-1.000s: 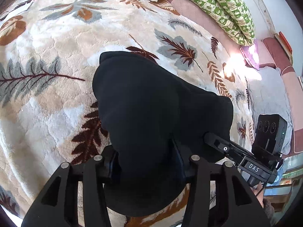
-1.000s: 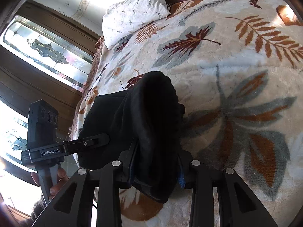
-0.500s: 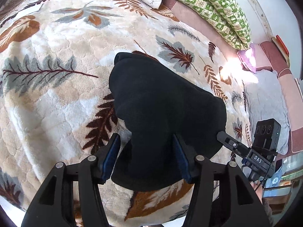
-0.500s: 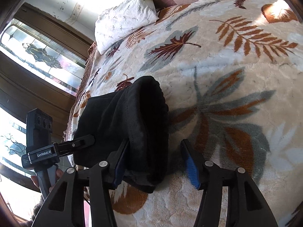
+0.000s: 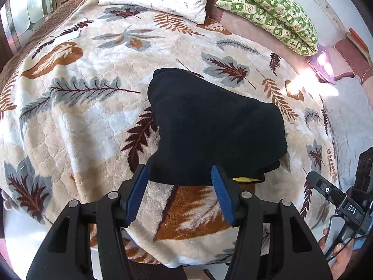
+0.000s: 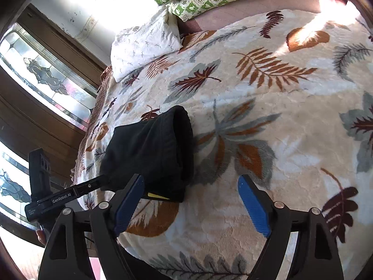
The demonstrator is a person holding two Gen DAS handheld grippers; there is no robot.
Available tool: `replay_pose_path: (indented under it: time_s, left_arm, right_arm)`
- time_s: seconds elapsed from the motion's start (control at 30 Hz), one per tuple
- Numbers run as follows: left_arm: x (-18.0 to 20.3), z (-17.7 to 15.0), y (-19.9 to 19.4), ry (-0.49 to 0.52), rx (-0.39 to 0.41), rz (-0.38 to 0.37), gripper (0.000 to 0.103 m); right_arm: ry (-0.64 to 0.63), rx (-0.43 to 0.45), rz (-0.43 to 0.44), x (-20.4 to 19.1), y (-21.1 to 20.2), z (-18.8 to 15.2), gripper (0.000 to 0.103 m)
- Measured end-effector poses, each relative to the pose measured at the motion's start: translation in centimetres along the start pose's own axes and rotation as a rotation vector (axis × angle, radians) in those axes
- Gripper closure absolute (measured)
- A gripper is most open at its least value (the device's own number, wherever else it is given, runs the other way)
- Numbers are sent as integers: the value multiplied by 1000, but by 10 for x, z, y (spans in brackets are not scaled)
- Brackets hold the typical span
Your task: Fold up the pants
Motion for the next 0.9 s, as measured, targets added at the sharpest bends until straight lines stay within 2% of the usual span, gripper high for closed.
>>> replay_pose_path:
  time_s: [0.07,0.27,0.4,0.5,0.6,0.7,0.9]
  left_arm:
    - [6,-6,-4,17,18,21,48]
    - [16,-21,-13,41,48,59,48]
    - [13,-32,-21,-4,121,76,48]
    - [12,-40,-18,-9,134,116,48]
    - [17,-48,-17,45,196,242,48]
    - [25,-53,-9,129,195,331,48]
    - [24,-57,-6,108,173,282,48]
  right_arm:
    - [-9,-15,-67,-1,-4,-5,9]
    - [-17,-35,-229,1,-15,-23,3]
    - [-83,10,-294,-7,-28,-35,2]
    - [-169,48,-341,-20,-35,-43,1]
    - [-203,74,-333,-29,-39,-52,0]
    - [-231,103,-328,-38,-41,-56,0]
    - [-291,145,-353,-50,-47,-57,0]
Point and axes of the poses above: each gripper's, at about its wrist camera, not at the fingertips, and y roughly the way its jaws point, x to its right, z to its top, the point moved 3 cm from there along y, roughly the way its jaws point, and after that the axes turned 7 degrees about -y, right-handed, at the moved point
